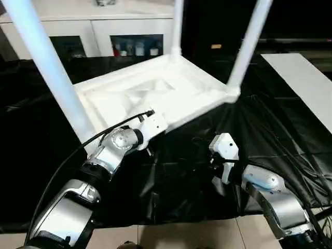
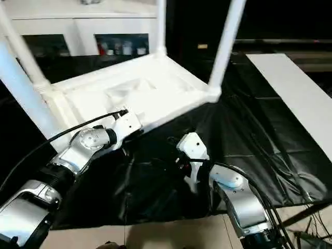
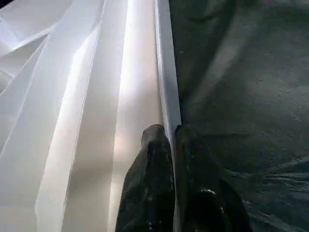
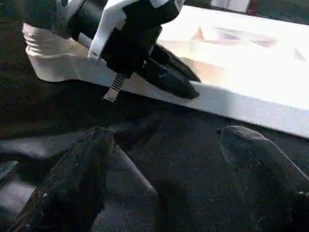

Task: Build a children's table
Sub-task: Rotate table base

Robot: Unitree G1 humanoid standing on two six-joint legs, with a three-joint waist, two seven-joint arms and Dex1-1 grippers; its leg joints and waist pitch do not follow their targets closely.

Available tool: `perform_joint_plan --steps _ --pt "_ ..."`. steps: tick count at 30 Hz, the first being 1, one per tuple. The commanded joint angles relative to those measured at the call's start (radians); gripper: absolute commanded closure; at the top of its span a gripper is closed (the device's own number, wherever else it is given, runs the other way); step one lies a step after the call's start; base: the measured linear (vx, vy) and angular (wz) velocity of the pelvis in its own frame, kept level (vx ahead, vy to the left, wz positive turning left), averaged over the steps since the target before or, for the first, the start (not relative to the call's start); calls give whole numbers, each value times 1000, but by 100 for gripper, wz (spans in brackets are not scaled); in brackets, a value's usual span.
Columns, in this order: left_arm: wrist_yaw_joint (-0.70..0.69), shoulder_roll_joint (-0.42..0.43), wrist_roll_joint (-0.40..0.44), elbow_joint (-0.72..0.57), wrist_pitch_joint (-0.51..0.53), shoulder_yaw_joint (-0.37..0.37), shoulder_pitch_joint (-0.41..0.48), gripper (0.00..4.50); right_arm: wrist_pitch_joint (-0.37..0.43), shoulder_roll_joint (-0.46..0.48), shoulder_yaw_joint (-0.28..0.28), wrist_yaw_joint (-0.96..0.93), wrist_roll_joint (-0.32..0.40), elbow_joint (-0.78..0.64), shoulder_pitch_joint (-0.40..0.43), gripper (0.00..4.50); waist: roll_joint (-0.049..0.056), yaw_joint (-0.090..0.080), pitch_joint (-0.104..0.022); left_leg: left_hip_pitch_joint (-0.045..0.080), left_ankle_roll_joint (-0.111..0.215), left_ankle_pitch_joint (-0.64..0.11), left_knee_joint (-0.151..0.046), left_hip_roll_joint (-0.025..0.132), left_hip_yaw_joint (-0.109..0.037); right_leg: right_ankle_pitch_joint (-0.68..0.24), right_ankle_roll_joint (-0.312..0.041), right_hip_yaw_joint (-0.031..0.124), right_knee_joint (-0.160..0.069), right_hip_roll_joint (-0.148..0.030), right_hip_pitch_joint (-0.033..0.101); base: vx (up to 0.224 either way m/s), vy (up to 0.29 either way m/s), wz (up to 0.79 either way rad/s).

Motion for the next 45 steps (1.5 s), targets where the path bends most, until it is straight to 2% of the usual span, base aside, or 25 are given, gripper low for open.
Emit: perform_joint_plan --steps 1,3,5,8,10,11,13,14,16,19,20,21,22,23,24,26,27,28,29,31,32,34,37,40,45 --pt "49 -2 -46 -71 -52 75 -55 388 -9 2 2 -5 -8 8 -19 69 -2 5 -84 23 111 -106 -61 44 -16 -3 -268 31 -36 -49 59 0 0 0" --pt "15 -4 -90 -143 -31 104 -25 383 -15 10 0 -16 -13 21 -27 69 -2 7 -84 21 119 -107 -60 47 -16 9 -288 31 -31 -55 60 0 0 0" --pt "-16 -7 -118 -201 -24 118 6 371 -21 16 -2 -26 -17 31 -33 69 -2 6 -75 24 111 -159 -64 50 -13 -51 -291 30 -39 -51 54 0 0 0" --pt "-56 -6 -172 -313 -26 134 79 345 -24 23 -5 -41 -21 36 -34 69 6 5 -62 34 53 -305 -75 47 -13 -278 -228 32 -63 -51 49 0 0 0" --pt "-120 4 -232 -427 -2 134 157 337 -30 25 -8 -50 -24 41 -34 69 5 3 -58 33 25 -345 -85 52 -18 -334 -214 33 -65 -56 51 0 0 0" --pt "-120 4 -232 -427 -2 134 157 309 -30 25 -8 -50 -24 41 -34 69 3 -5 -54 31 14 -384 -87 48 -18 -397 -187 32 -72 -51 48 0 0 0" --pt "-204 45 -323 -580 45 127 281 303 -35 31 -11 -63 -27 41 -31 69 17 -5 -60 35 -9 -404 -89 50 -24 -400 -177 35 -69 -56 47 0 0 0" --pt "-243 66 -370 -635 61 138 338 298 -38 37 -15 -69 -25 38 -28 69 17 -13 -56 25 -15 -422 -95 49 -27 -410 -168 32 -70 -54 50 0 0 0" --pt "-319 108 -467 -730 114 162 434 271 -39 44 -23 -78 -22 33 -23 69 19 -14 -56 40 -16 -452 -89 45 -21 -439 -162 35 -77 -50 34 0 0 0" --pt "-369 146 -576 -829 128 230 555 251 -48 49 -27 -83 -20 34 -18 69 24 -24 -51 34 -19 -465 -94 46 -23 -457 -159 33 -78 -45 34 0 0 0" --pt "-369 146 -576 -829 128 230 555 241 -48 49 -27 -83 -20 34 -18 69 25 -27 -48 40 -18 -483 -92 43 -21 -482 -148 33 -83 -41 28 0 0 0" --pt "-345 151 -554 -810 11 283 607 228 -51 54 -28 -85 -16 30 -14 69 34 -24 -49 46 -21 -491 -91 43 -22 -491 -143 33 -84 -40 25 0 0 0" --pt "-344 151 -553 -809 9 284 608 220 -51 54 -28 -85 -16 30 -14 69 33 -28 -44 46 -23 -510 -91 42 -22 -518 -129 31 -94 -41 23 0 0 0" --pt "-331 151 -541 -807 -41 311 637 220 -53 56 -27 -88 -13 27 -13 69 33 -29 -45 40 -27 -506 -94 41 -27 -542 -111 30 -90 -43 32 0 0 0" --pt "-287 157 -494 -799 -163 353 699 202 -54 58 -27 -92 -11 23 -9 69 35 -31 -45 41 -28 -508 -95 42 -27 -553 -100 31 -93 -43 28 0 0 0" --pt "-267 149 -493 -796 -206 382 733 191 -56 59 -27 -93 -11 25 -7 69 35 -37 -43 29 -28 -504 -99 42 -32 -555 -85 29 -90 -45 35 0 0 0" --pt "-258 144 -495 -794 -221 395 748 185 -56 59 -28 -94 -10 26 -7 69 36 -39 -44 30 -29 -510 -99 42 -31 -569 -78 28 -91 -44 34 0 0 0" --pt "-226 118 -488 -789 -279 429 783 180 -58 60 -27 -93 -10 26 -4 69 39 -37 -46 43 -31 -528 -95 42 -29 -590 -71 30 -97 -42 22 0 0 0" --pt "-219 114 -484 -787 -292 434 788 171 -58 60 -27 -93 -10 26 -3 69 37 -42 -42 39 -30 -534 -96 42 -30 -594 -73 29 -100 -43 24 0 0 0" --pt "-169 70 -470 -777 -375 476 823 147 -57 61 -26 -93 -10 22 2 69 39 -40 -42 44 -30 -546 -94 41 -30 -617 -60 28 -106 -43 20 0 0 0" --pt "-114 44 -429 -772 -445 503 840 143 -57 62 -26 -93 -10 22 2 69 43 -40 -41 45 -31 -552 -94 41 -30 -623 -60 28 -107 -43 18 0 0 0" --pt "-15 -8 -356 -786 -545 554 867 132 -57 64 -27 -94 -11 24 -1 69 39 -42 -39 49 -33 -574 -93 40 -31 -654 -39 23 -114 -40 17 0 0 0" --pt "46 -65 -320 -830 -597 576 909 100 -57 64 -28 -94 -9 22 -1 69 40 -50 -38 39 -35 -585 -101 45 -40 -635 -33 15 -113 -42 30 0 0 0" --pt "74 -113 -299 -872 -636 551 963 73 -58 63 -30 -95 -7 23 -1 69 39 -59 -36 43 -30 -615 -100 44 -40 -643 -36 17 -119 -41 21 0 0 0" --pt "195 -185 -258 -850 -651 586 970 47 -60 65 -30 -91 -6 28 -4 69 31 -68 -33 43 -19 -615 -92 37 -38 -699 -8 9 -130 -39 17 0 0 0"
